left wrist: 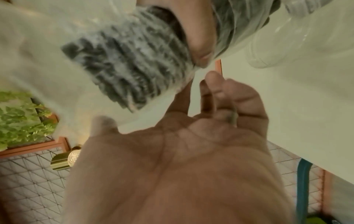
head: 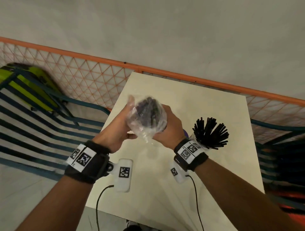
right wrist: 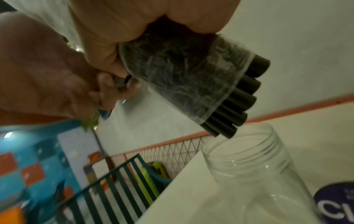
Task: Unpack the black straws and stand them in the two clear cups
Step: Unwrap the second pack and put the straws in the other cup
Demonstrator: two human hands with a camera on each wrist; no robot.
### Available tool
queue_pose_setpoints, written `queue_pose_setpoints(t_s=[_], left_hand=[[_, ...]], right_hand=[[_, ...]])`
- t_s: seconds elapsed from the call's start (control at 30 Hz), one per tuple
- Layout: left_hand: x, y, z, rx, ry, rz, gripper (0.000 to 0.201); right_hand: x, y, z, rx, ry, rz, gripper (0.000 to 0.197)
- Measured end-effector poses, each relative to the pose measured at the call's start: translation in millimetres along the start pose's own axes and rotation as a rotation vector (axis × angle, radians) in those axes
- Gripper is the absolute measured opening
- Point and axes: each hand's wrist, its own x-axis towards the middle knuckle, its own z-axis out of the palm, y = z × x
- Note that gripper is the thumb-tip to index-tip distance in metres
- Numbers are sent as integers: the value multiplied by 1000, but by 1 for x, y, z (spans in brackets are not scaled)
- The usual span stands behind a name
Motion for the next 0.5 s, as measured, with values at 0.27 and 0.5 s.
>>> queue_pose_setpoints(t_s=[0.27,0.5], left_hand=[[46,8,21,135,99,137,53],[70,-14,11,227,69,131,45]], right_hand=[[40,26,7,359,364,302,74],[42,47,31,267,307,340,71]])
